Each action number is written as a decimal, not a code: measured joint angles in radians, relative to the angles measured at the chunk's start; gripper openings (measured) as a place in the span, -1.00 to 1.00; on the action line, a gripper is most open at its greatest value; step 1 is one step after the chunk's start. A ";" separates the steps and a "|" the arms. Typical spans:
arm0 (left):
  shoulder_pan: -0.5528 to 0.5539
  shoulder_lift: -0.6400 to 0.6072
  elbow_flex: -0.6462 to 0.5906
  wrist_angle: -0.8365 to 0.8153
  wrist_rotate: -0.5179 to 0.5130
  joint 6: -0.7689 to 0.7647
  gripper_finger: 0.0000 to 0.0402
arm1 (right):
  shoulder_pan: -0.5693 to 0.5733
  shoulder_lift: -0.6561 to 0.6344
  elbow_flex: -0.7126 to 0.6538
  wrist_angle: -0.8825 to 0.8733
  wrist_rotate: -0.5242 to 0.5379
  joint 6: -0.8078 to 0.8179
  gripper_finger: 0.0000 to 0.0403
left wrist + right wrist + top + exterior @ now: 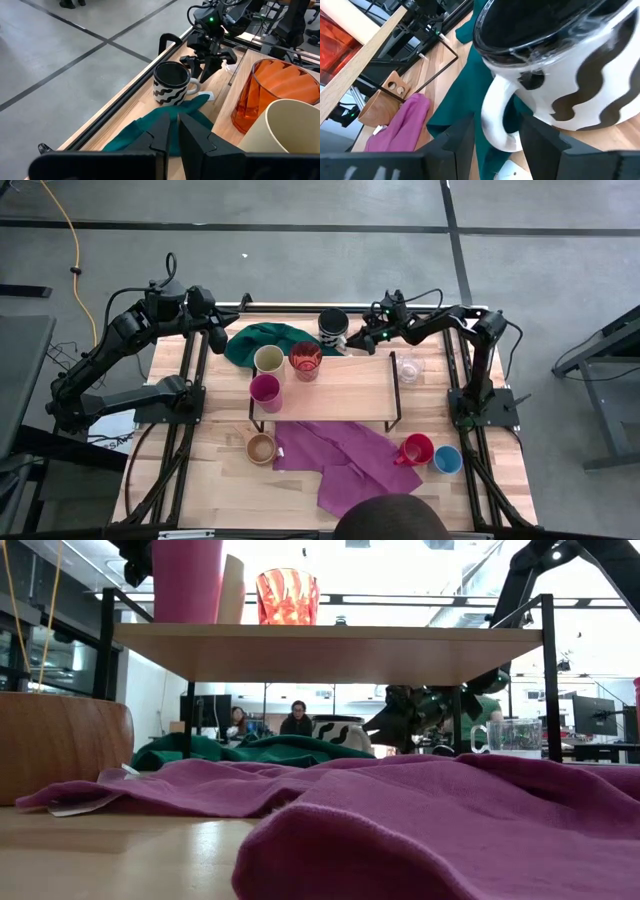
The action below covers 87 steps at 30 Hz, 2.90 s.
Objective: Stack small to large cups/mugs on shelf
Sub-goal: Put the white mug on the shelf
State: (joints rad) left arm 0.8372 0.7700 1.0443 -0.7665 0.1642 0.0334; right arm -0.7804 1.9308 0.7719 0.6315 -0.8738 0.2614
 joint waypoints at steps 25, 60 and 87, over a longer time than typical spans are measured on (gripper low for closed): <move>0.000 0.000 0.000 0.000 0.000 0.007 -0.88 | 0.012 0.000 0.000 0.006 0.053 -0.004 -0.66; 0.000 0.000 0.000 0.001 0.000 0.023 -0.88 | 0.010 0.002 -0.001 0.112 0.035 0.040 -0.98; 0.000 0.000 0.000 0.000 0.000 0.023 -0.88 | 0.011 0.006 0.002 0.017 0.082 -0.026 -0.52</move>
State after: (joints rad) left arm 0.8375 0.7700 1.0443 -0.7661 0.1642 0.0560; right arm -0.7696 1.9372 0.7738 0.6488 -0.7916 0.2357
